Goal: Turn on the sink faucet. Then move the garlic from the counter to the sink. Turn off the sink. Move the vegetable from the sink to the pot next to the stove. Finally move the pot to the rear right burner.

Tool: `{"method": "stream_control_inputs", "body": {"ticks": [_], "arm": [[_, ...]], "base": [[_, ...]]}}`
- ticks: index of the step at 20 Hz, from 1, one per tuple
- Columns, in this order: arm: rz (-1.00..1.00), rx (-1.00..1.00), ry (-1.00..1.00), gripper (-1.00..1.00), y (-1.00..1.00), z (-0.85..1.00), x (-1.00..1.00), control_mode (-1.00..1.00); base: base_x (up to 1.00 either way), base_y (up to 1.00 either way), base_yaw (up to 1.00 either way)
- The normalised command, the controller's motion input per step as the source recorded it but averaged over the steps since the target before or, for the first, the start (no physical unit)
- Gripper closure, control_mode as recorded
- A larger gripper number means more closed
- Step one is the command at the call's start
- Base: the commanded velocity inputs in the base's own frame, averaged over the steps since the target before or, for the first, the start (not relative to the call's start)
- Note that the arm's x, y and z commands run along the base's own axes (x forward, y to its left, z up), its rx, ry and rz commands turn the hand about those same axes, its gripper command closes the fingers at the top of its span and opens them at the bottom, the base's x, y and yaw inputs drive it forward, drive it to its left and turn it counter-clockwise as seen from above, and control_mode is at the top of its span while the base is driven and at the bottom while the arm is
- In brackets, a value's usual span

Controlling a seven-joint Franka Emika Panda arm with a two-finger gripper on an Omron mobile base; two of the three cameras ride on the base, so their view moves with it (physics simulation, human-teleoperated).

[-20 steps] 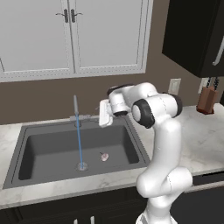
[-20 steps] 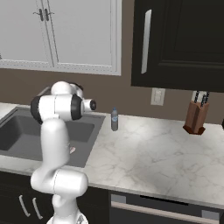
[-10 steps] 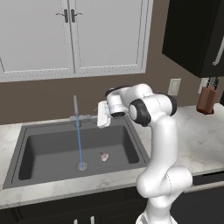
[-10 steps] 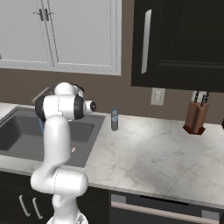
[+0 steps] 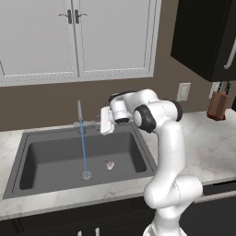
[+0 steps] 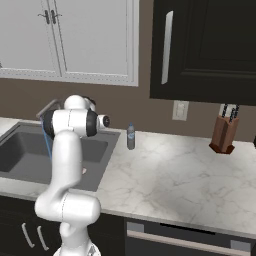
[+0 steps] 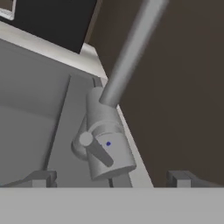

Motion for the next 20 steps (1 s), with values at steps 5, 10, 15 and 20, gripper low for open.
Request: {"method": "stream_control_inputs", "body": {"ticks": [5, 10, 15, 20], "arm": [[0.08, 0.00, 0.00, -1.00, 0.23, 0.00, 0.00, -1.00], [0.09, 0.00, 0.01, -1.00, 0.26, 0.00, 0.04, -1.00], [0.08, 0.00, 0.00, -1.00, 0.27, 0.00, 0.07, -1.00], [0.05, 0.00, 0.00, -1.00, 0.31, 0.02, 0.04, -1.00]], "base": [[0.00, 0.00, 0.00], [0.00, 0.00, 0.00], [0.00, 0.00, 0.00], [0.00, 0.00, 0.00]]}}
